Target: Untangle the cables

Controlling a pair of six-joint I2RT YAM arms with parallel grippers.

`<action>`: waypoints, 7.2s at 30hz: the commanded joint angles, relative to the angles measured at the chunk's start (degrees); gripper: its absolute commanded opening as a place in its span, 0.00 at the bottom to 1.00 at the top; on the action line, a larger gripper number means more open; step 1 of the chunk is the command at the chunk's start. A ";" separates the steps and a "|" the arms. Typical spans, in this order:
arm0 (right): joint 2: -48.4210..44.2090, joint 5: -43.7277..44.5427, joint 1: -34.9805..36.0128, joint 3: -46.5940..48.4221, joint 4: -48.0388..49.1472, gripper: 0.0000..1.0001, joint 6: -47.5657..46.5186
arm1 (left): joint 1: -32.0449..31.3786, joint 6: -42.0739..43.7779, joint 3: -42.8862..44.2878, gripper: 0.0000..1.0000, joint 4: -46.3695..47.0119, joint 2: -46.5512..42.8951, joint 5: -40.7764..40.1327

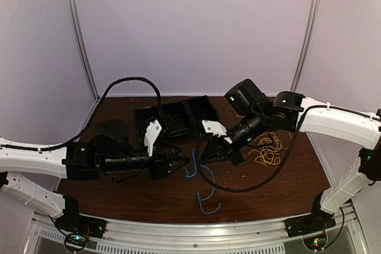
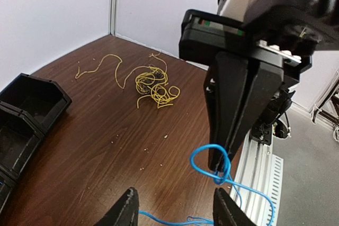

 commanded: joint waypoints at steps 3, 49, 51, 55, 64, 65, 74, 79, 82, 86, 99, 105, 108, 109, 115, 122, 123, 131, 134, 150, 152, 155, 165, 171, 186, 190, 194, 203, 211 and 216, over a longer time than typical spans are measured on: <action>-1.21 -1.08 -0.28 -0.14 -1.37 0.00 -2.06 | 2.85 -5.07 -2.30 0.53 7.64 0.19 7.77; -1.53 -1.45 0.92 -1.45 -3.97 0.00 -6.14 | 6.48 -4.98 1.76 0.54 18.65 12.74 24.54; -1.47 -1.34 0.87 -1.61 -3.80 0.00 -6.05 | 6.46 -4.85 2.29 0.54 19.10 13.50 25.93; -1.63 -1.21 0.91 -1.62 -3.81 0.00 -6.00 | 6.47 -4.75 2.33 0.54 20.53 13.85 28.10; -2.04 -1.49 0.87 -2.17 -4.19 0.00 -6.18 | 6.46 -2.68 4.45 0.11 13.84 12.47 16.06; -2.12 -1.65 0.87 -2.42 -4.24 0.00 -6.29 | 6.45 -1.45 4.66 0.09 11.80 11.06 11.88; -2.31 -2.69 0.92 -4.27 -4.13 0.00 -6.92 | 6.45 9.38 7.99 0.26 -1.19 -1.33 -15.02; -2.10 -2.81 0.92 -4.17 -3.92 0.00 -6.78 | 6.46 11.10 9.48 0.37 -2.81 -1.24 -19.60; -2.21 -2.49 0.91 -4.01 -4.16 0.00 -6.90 | 6.45 11.68 10.90 0.46 -4.10 0.34 -10.94; -2.61 -1.97 0.91 -4.39 -4.54 0.00 -7.24 | 6.47 9.30 11.96 0.56 -5.94 3.35 2.09; -1.48 -2.57 0.92 -3.89 -5.51 0.00 -7.80 | 6.43 2.79 5.05 0.67 1.47 7.49 13.57; -1.38 -2.44 0.92 -3.32 -5.54 0.00 -7.55 | 6.24 2.82 5.56 0.68 3.33 11.32 16.94; -1.30 -2.30 0.92 -3.12 -5.62 0.00 -7.54 | 6.02 3.17 6.04 0.68 4.26 12.80 17.69; -1.23 -2.30 0.87 -3.04 -5.66 0.00 -7.46 | 6.06 3.20 6.10 0.68 4.85 13.27 18.08; -1.03 -2.47 1.00 -3.12 -5.64 0.00 -7.54 | 6.02 1.50 6.02 0.66 11.65 16.56 17.54; -1.41 -2.13 1.01 -2.85 -6.32 0.00 -7.68 | 6.06 -0.04 7.11 0.65 18.32 21.92 25.09; -1.64 -1.95 1.02 -2.93 -6.40 0.00 -7.71 | 6.12 0.08 6.79 0.65 18.53 21.85 25.33; -2.57 -0.76 1.05 -3.86 -7.57 0.00 -8.20 | 7.60 1.09 0.12 0.66 20.41 14.55 23.62; -1.97 -0.59 1.03 -3.11 -9.05 0.00 -8.67 | 7.69 1.25 -0.36 0.66 21.29 14.01 24.96; -0.65 -0.24 1.99 -0.06 -12.36 0.00 -9.54 | 7.69 3.00 -0.48 0.59 25.07 17.93 30.68; -0.30 0.04 2.35 0.16 -12.55 0.00 -9.56 | 7.69 3.26 0.09 0.59 25.03 18.38 30.64; 0.40 0.24 2.80 0.54 -12.70 0.00 -9.65 | 7.71 3.53 1.26 0.59 24.98 19.68 31.09; 1.24 0.07 3.35 1.61 -13.61 0.00 -10.00 | 7.70 3.34 1.45 0.59 29.82 22.45 31.34; 1.17 0.55 3.64 1.75 -13.90 0.00 -10.09 | 7.69 3.02 4.53 0.58 32.14 26.75 32.80; -1.20 0.17 3.62 0.82 -15.57 0.00 -9.87 | 7.60 3.70 8.05 0.54 17.89 26.41 -10.60; -1.50 -0.77 3.64 0.15 -16.10 0.00 -10.45 | 7.61 5.32 6.84 0.58 13.15 22.97 -27.85; -2.57 -0.14 3.57 -1.62 -15.16 0.00 -10.40 | 7.60 8.31 4.15 0.61 11.66 18.35 -39.28; -3.82 0.96 3.08 -3.77 -15.12 0.00 -10.38 | 9.30 11.12 0.94 0.64 7.26 10.68 -50.39; -4.01 2.36 1.66 -3.71 -11.57 0.00 -7.84 | 9.38 7.11 -3.68 0.56 6.86 1.20 -24.72; -4.19 2.39 -0.22 -3.53 -8.24 0.00 -5.87 | 8.24 3.36 -10.33 0.45 15.10 -3.82 0.49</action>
